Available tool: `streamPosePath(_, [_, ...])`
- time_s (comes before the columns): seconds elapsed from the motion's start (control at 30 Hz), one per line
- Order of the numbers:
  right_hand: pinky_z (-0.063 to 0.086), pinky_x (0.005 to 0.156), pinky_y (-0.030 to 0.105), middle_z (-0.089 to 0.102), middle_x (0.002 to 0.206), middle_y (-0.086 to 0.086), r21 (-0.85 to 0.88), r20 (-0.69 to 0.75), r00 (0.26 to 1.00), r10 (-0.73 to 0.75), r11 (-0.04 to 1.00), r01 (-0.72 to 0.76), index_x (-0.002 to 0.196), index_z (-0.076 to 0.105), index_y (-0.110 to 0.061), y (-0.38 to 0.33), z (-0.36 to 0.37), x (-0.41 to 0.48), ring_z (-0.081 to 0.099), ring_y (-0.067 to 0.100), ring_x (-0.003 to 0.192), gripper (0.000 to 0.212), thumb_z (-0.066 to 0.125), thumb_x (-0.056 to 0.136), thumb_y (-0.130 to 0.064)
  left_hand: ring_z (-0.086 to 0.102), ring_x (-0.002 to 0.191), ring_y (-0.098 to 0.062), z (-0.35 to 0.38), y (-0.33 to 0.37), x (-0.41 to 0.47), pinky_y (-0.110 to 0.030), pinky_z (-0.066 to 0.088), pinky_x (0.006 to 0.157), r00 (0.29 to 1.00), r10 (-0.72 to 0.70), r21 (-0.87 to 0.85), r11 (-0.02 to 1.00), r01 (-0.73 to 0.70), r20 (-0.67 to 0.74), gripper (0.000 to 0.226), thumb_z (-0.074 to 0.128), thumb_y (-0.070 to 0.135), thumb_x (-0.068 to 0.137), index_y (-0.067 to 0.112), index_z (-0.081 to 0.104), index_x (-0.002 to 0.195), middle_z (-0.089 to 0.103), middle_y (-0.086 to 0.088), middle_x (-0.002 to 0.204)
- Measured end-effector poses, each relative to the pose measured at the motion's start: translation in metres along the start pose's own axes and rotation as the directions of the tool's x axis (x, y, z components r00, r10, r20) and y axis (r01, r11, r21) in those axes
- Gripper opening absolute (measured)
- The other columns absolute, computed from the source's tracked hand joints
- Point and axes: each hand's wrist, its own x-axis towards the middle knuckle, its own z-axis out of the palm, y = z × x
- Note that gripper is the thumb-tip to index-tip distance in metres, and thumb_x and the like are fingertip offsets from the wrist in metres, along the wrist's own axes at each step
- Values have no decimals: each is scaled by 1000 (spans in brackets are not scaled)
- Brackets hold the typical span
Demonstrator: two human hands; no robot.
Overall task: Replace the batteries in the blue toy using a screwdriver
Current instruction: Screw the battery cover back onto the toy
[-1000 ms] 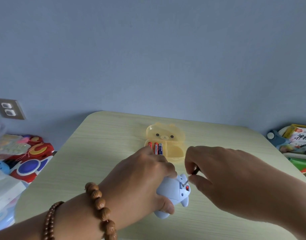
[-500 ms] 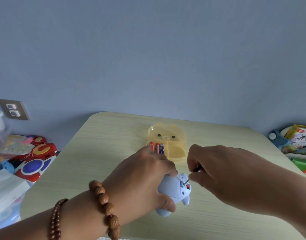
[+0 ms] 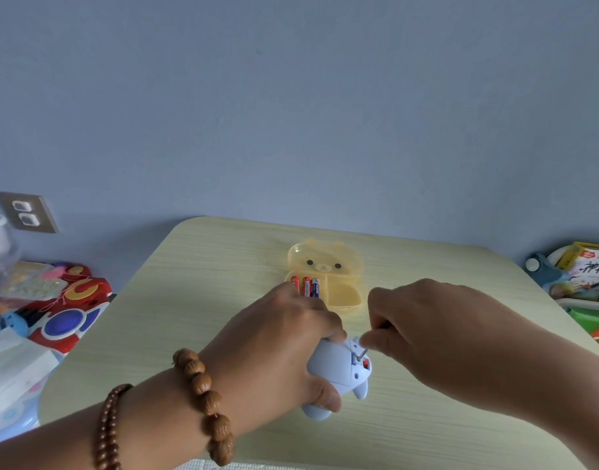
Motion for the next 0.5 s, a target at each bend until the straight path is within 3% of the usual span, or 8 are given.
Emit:
streamPosePath(0.07, [38, 55, 31, 46, 69, -7, -99, -29, 999, -26, 995, 23, 75, 38, -31, 0, 3, 4, 52, 18, 67, 38, 35, 95, -63, 37, 110, 1, 0, 1, 1, -31, 48, 92, 1000, -1, 9, 1000, 1, 1, 64, 81, 60, 61, 40, 63, 118, 60, 24, 119])
streamPosePath(0.13, [43, 60, 32, 52, 74, -8, -116, -23, 999, -42, 992, 39, 81, 45, -30, 0, 3, 4, 55, 18, 71, 40, 33, 94, -66, 37, 108, 1, -1, 1, 1, -29, 47, 92, 1000, -8, 2, 1000, 8, 1, 63, 81, 60, 61, 40, 63, 117, 60, 24, 116])
streamPosePath(0.2, [47, 71, 31, 57, 87, -13, -31, 30, 999, -21, 999, 22, 99, 49, -37, 0, -2, 0, 60, 14, 83, 33, 36, 93, -66, 37, 107, 0, -2, 1, 0, -28, 47, 91, 1000, -22, -21, 1000, 22, 5, 62, 82, 59, 61, 39, 63, 117, 59, 23, 114])
streamPosePath(0.3, [43, 63, 25, 55, 83, -14, 51, 32, 999, -3, 999, 1, 97, 39, -39, -1, -6, -5, 57, 9, 76, 15, 41, 96, -54, 37, 106, 1, -3, 0, 0, -28, 46, 92, 999, -32, -33, 999, 32, 3, 63, 83, 59, 60, 40, 63, 117, 59, 23, 115])
streamPosePath(0.4, [34, 52, 24, 49, 71, -8, -52, -14, 1000, -11, 999, 10, 85, 36, -34, -4, -3, -1, 50, 12, 62, 28, 39, 96, -60, 38, 106, -1, -3, -1, 0, -28, 46, 92, 999, -39, -37, 999, 39, 11, 63, 83, 59, 60, 40, 63, 116, 59, 23, 115])
streamPosePath(0.5, [29, 48, 27, 42, 63, -5, -198, -82, 997, -13, 980, -4, 79, 45, -28, -2, 4, 6, 40, 14, 53, 48, 28, 92, -71, 38, 103, 0, -3, 0, 1, -28, 46, 89, 1000, -28, -28, 999, 29, 12, 59, 83, 58, 59, 39, 64, 112, 60, 22, 109])
